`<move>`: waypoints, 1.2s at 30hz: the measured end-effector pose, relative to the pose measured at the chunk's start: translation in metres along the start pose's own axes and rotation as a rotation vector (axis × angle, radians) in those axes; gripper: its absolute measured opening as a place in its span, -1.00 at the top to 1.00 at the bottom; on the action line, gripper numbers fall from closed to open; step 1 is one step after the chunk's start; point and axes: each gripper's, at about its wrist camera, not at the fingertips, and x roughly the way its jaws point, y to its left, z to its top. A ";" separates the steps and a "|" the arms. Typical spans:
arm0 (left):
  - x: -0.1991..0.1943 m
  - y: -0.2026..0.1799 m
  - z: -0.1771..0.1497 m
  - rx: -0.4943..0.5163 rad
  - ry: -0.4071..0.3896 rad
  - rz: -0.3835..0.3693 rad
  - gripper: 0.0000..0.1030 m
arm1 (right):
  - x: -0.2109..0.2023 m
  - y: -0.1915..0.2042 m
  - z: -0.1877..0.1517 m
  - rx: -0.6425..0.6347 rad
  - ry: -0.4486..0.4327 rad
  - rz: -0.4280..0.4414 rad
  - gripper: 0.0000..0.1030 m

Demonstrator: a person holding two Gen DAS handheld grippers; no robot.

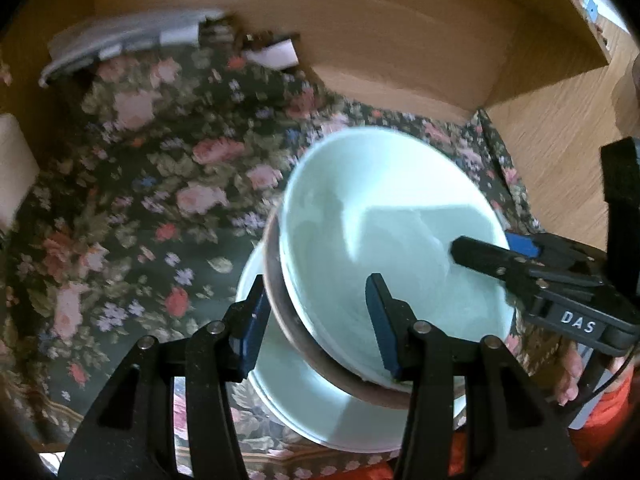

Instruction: Organize plates and bowls

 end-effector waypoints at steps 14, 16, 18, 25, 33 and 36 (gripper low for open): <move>-0.109 -0.027 0.001 0.053 -0.402 0.044 -0.33 | -0.101 0.039 0.004 -0.100 -0.366 -0.021 -0.24; -0.122 -0.033 -0.003 0.065 -0.457 0.059 -0.44 | -0.109 0.045 0.002 -0.115 -0.395 -0.018 -0.38; -0.133 -0.036 -0.007 0.076 -0.502 0.074 -0.56 | -0.118 0.049 -0.001 -0.118 -0.435 -0.020 -0.53; -0.158 -0.045 -0.021 0.097 -0.631 0.104 -0.94 | -0.129 0.048 -0.007 -0.100 -0.484 -0.025 -0.81; -0.164 -0.046 -0.030 0.094 -0.667 0.116 -0.98 | -0.141 0.050 -0.019 -0.089 -0.527 -0.055 -1.00; -0.164 -0.044 -0.032 0.088 -0.671 0.109 -0.98 | -0.143 0.053 -0.023 -0.103 -0.533 -0.063 -1.00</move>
